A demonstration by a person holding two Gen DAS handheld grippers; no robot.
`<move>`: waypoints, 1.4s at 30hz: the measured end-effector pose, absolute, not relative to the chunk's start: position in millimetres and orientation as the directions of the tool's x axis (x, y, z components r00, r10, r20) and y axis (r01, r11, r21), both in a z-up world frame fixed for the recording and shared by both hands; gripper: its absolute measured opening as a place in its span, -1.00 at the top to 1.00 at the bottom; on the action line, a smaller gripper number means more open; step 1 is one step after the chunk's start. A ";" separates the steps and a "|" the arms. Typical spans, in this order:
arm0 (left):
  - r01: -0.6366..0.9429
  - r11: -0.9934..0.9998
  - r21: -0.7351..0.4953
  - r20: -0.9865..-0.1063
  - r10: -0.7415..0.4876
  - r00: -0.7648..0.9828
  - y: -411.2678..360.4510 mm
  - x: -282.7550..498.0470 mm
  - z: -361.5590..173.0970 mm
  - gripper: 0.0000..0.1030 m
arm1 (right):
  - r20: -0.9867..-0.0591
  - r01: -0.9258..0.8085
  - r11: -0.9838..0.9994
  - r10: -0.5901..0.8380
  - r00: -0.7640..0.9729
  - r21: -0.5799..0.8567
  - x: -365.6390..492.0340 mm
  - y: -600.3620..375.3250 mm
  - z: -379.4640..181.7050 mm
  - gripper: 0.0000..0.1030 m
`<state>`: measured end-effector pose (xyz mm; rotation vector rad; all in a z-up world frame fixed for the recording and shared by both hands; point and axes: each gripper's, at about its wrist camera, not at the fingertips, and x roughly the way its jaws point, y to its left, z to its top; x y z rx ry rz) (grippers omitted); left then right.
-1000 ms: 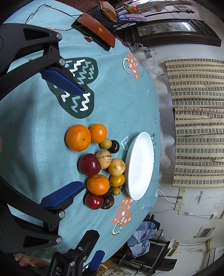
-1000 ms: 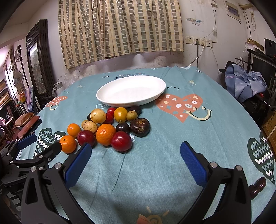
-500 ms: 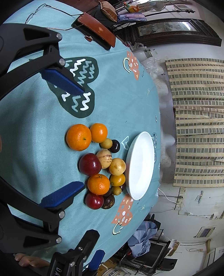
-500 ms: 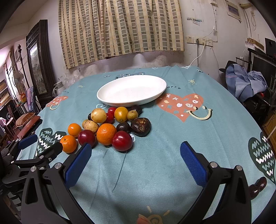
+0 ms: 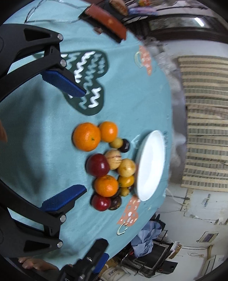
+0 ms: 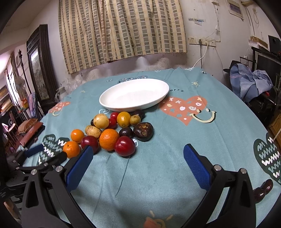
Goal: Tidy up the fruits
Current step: 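Grasp a mandarin with the left tool while the right tool grasps a red plum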
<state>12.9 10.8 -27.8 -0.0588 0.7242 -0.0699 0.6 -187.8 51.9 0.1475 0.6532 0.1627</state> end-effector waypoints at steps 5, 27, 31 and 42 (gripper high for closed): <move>0.063 0.990 -0.124 -0.698 -0.132 0.704 11.5 16.8 -37.2 -0.96 | -0.571 -0.115 0.965 0.233 0.787 0.235 -1.0 -193.5 56.3 -0.97; 0.124 0.992 -0.040 -0.762 -0.110 0.638 9.9 59.1 -45.8 0.12 | -0.584 -0.135 0.946 0.290 0.758 0.295 1.4 -201.8 55.9 -0.97; 0.109 0.989 -0.098 -0.751 -0.145 0.645 20.7 54.4 -40.6 0.13 | -0.598 -0.148 0.949 0.291 0.747 0.277 3.2 -197.9 54.6 -0.97; 0.082 0.991 -0.106 -0.703 -0.133 0.698 31.3 35.9 -24.4 0.12 | -0.749 -0.314 0.935 0.327 0.576 0.167 33.0 -171.3 32.8 -0.50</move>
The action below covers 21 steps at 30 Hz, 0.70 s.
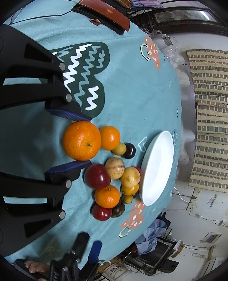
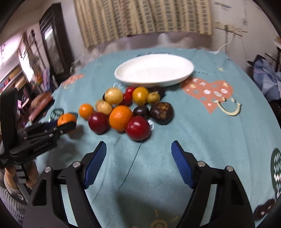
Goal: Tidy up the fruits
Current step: 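Grasp a mandarin with the left tool while the right tool grasps a red plum, then carry both fruits onto the white plate and open both tools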
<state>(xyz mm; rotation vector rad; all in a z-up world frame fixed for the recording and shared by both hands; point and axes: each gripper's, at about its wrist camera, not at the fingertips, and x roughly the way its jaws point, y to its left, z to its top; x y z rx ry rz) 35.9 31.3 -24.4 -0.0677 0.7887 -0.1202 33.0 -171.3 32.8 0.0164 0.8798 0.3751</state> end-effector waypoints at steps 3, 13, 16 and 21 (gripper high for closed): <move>0.088 0.990 -0.114 -0.706 -0.143 0.693 31.8 36.9 -24.6 0.12 | -0.758 -0.341 0.931 0.316 0.571 0.131 39.7 -159.3 27.4 -0.48; 0.100 0.988 -0.119 -0.727 -0.155 0.669 27.9 41.0 -31.0 0.12 | -0.770 -0.324 0.928 0.340 0.540 0.182 77.5 -154.9 7.7 0.14; 0.105 0.987 -0.120 -0.733 -0.160 0.662 26.3 42.9 -33.3 0.12 | -0.761 -0.319 0.923 0.363 0.538 0.215 82.5 -160.6 5.1 0.21; 0.100 0.983 -0.151 -0.749 -0.180 0.638 29.1 47.3 -39.8 0.12 | -0.734 -0.319 0.917 0.386 0.558 0.240 76.7 -165.7 9.3 0.23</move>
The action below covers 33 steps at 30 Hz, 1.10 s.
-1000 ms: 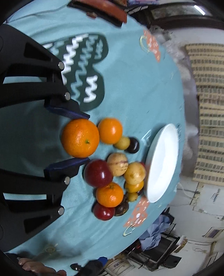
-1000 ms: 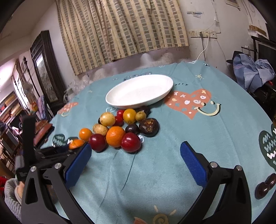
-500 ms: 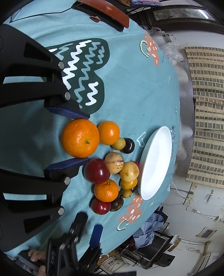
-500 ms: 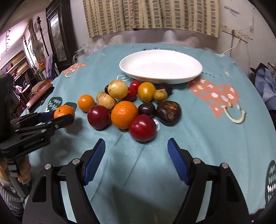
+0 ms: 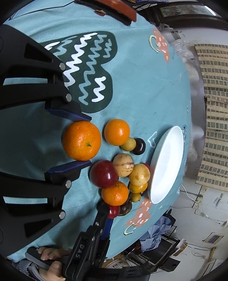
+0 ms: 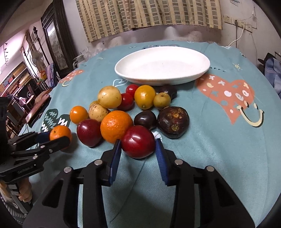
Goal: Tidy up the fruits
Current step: 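Carry both fruits onto the white plate and open both tools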
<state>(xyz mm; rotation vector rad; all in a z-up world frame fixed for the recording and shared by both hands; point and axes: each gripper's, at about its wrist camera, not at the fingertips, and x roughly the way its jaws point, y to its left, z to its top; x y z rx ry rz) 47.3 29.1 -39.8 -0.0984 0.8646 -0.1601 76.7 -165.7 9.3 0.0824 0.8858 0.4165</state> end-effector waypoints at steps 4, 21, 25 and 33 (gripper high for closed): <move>0.099 0.979 -0.179 -0.736 -0.200 0.647 31.4 47.6 -33.3 0.13 | -0.683 -0.309 0.911 0.409 0.605 0.272 64.6 -180.4 29.9 0.23; 0.098 0.985 -0.144 -0.725 -0.173 0.667 -13.4 213.7 15.3 0.11 | -0.705 -0.140 0.939 0.329 0.629 0.314 213.6 -194.7 36.0 0.20; 0.092 0.978 -0.189 -0.726 -0.202 0.658 -9.2 224.1 0.5 -0.30 | -0.712 -0.130 0.942 0.319 0.626 0.308 218.4 -198.1 30.0 -0.43; 0.042 0.988 -0.145 -0.657 -0.128 0.743 17.9 182.8 29.3 -0.44 | -0.530 -0.193 0.939 0.322 0.785 0.286 161.7 -206.2 89.6 -0.72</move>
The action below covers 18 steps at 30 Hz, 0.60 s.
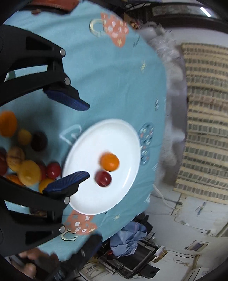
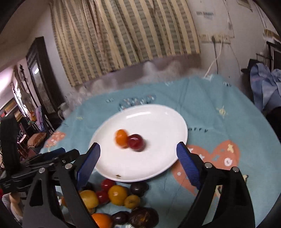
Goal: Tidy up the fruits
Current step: 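Carry both fruits onto the white plate and open both tools, then grasp another mandarin with the left tool while the right tool grasps the brown fruit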
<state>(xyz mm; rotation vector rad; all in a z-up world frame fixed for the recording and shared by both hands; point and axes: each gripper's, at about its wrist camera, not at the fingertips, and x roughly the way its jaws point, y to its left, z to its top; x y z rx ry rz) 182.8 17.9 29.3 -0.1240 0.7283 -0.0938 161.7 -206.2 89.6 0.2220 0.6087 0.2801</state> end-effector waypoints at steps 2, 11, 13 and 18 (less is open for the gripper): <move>0.006 0.993 -0.121 -0.630 -0.082 0.772 29.4 159.5 35.9 -0.60 | -0.519 -0.209 0.939 0.327 0.789 0.273 144.3 -204.8 98.1 -0.81; -0.078 0.997 -0.022 -0.648 0.045 0.761 47.6 72.9 -7.6 -0.66 | -0.568 -0.176 0.951 0.294 0.769 0.254 73.5 -207.2 59.9 -0.92; -0.068 0.997 0.034 -0.642 0.074 0.763 40.1 66.5 -13.3 -0.66 | -0.563 -0.166 0.947 0.298 0.771 0.273 70.8 -210.5 59.9 -0.92; 0.000 0.998 0.066 -0.655 0.043 0.754 26.8 67.4 -20.2 -0.67 | -0.569 -0.133 0.942 0.295 0.768 0.308 75.8 -219.3 57.9 -0.92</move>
